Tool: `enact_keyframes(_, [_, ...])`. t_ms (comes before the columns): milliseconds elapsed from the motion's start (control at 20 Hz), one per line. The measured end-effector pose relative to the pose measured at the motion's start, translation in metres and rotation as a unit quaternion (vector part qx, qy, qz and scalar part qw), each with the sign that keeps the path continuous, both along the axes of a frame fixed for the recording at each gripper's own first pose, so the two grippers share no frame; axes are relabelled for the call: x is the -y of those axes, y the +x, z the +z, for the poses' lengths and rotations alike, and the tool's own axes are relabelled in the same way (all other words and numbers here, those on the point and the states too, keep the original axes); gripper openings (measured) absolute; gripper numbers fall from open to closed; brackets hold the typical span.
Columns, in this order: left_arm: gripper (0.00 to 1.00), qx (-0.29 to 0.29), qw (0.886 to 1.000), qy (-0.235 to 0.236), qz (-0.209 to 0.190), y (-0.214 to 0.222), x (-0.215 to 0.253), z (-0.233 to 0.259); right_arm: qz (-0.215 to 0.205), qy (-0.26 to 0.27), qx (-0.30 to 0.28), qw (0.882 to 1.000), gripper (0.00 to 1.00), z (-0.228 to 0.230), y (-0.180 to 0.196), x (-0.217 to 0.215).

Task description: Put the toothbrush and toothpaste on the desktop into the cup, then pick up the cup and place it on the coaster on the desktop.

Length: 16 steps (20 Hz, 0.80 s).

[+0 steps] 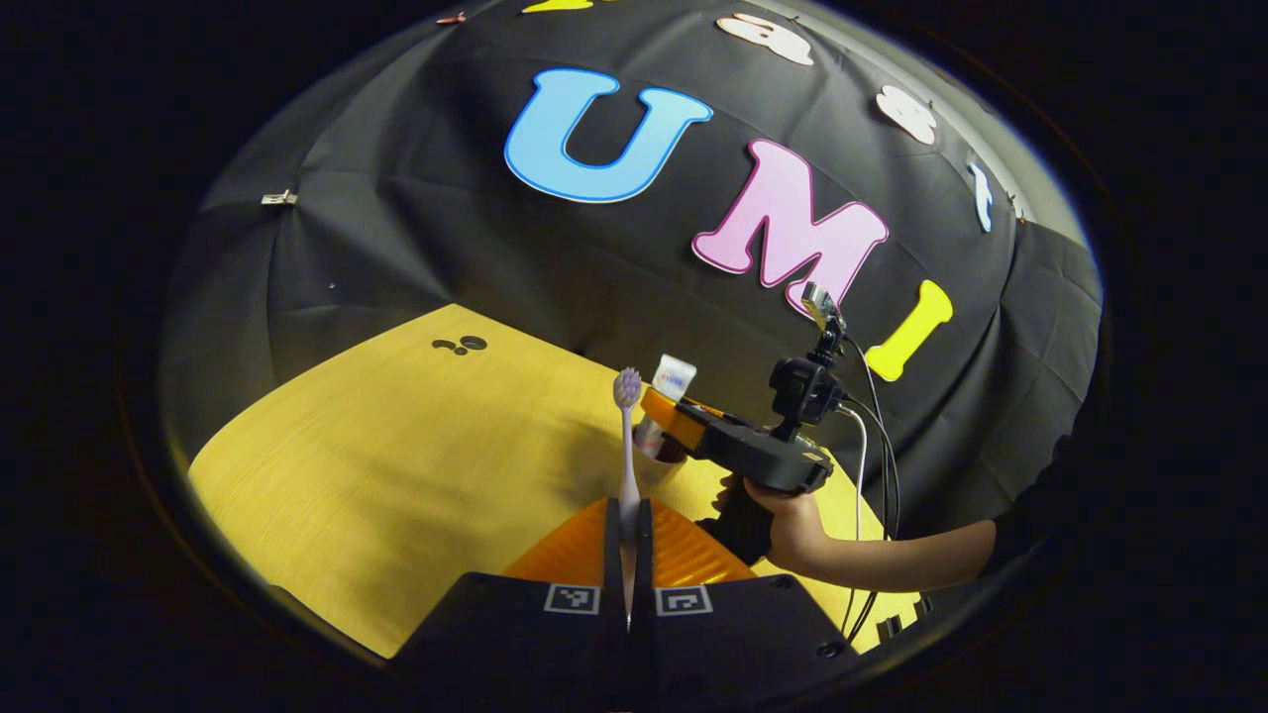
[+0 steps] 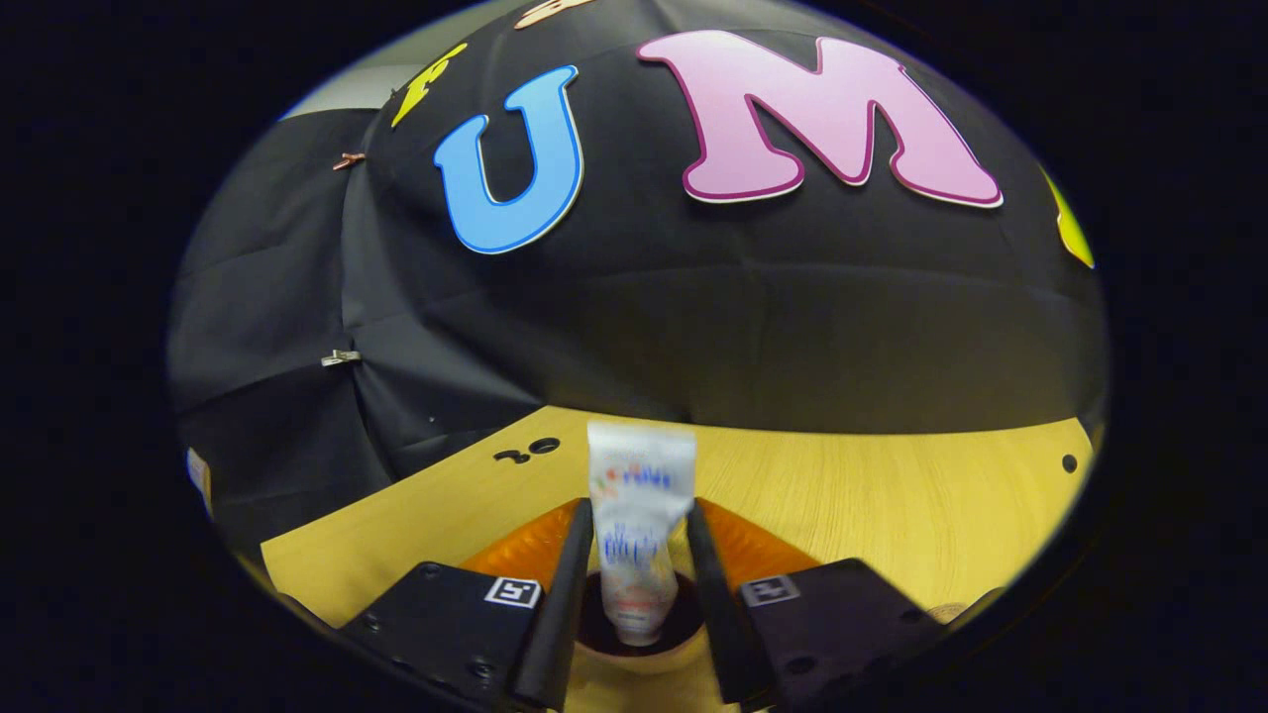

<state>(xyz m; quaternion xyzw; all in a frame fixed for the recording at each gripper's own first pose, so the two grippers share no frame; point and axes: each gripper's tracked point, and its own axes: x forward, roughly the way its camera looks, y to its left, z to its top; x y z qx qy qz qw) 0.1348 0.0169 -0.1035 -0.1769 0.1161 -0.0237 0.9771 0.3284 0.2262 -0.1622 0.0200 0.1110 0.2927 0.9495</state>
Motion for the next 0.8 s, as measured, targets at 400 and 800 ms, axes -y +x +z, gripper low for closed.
enact_keyframes(400, [0.06, 0.029, 0.999, -0.004, -0.022, 0.041, 0.026, 0.014, 0.004, 0.022, -0.001, 1.000, 0.98, 0.040, -0.034, 0.046])
enact_keyframes(800, [0.06, 0.091, 0.996, 0.005, -0.026, 0.104, 0.029, 0.038, -0.043, -0.002, -0.023, 0.999, 0.98, 0.031, -0.055, 0.126])
